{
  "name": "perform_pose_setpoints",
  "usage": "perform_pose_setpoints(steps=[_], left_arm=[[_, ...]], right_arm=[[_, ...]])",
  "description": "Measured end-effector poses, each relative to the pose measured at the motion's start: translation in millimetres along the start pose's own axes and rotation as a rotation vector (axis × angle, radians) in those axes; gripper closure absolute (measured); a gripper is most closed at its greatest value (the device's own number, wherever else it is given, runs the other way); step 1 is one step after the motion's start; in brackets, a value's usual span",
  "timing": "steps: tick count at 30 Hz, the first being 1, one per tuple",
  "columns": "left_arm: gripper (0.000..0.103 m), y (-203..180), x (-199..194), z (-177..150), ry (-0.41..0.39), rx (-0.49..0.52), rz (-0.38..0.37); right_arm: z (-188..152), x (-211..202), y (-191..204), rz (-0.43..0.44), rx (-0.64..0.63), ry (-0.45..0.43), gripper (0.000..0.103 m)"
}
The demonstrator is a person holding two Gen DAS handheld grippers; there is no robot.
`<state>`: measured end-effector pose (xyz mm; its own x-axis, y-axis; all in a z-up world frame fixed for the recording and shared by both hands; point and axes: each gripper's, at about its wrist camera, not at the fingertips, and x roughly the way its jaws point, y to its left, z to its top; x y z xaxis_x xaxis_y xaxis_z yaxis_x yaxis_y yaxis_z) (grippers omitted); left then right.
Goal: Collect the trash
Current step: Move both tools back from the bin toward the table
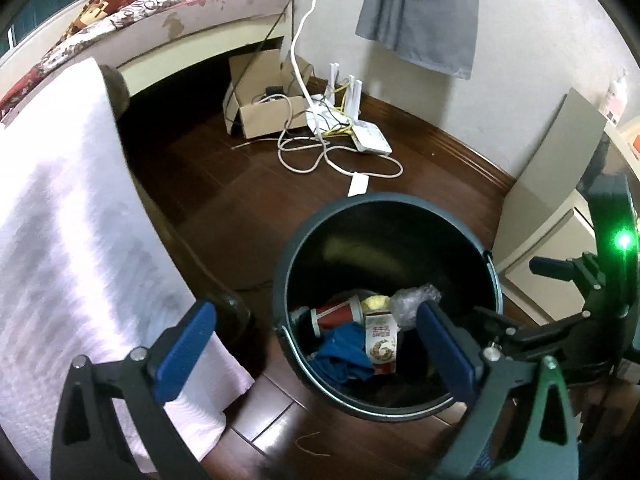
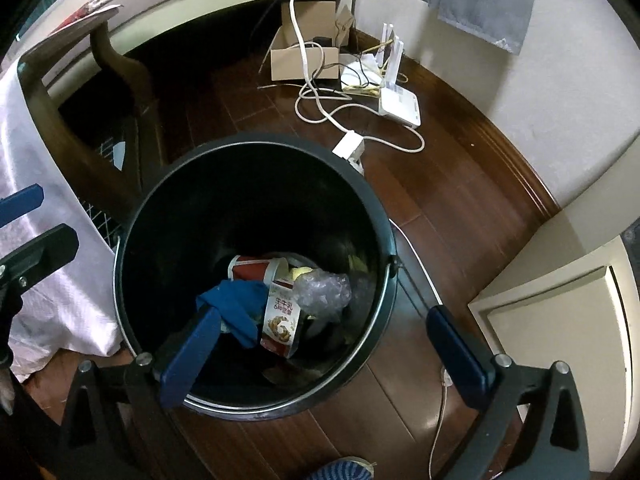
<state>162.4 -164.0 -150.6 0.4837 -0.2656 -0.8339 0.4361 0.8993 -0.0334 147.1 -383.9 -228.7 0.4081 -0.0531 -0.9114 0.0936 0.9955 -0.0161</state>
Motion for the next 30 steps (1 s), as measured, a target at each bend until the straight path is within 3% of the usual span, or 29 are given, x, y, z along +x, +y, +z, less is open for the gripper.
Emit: perform_pose_setpoints(steps=[15,30], left_arm=[[0.002,13.2,-38.3,-2.2,-0.054,-0.032,0.048],[0.0,68.8,-139.0,1.7,-0.258,-0.14,0.134]], right_arm=[[10.8,-36.2,17.3,0.007,-0.029,-0.073,0.0],[50.8,-108.1,62.7,0.035,-0.02,-0.297,0.0]])
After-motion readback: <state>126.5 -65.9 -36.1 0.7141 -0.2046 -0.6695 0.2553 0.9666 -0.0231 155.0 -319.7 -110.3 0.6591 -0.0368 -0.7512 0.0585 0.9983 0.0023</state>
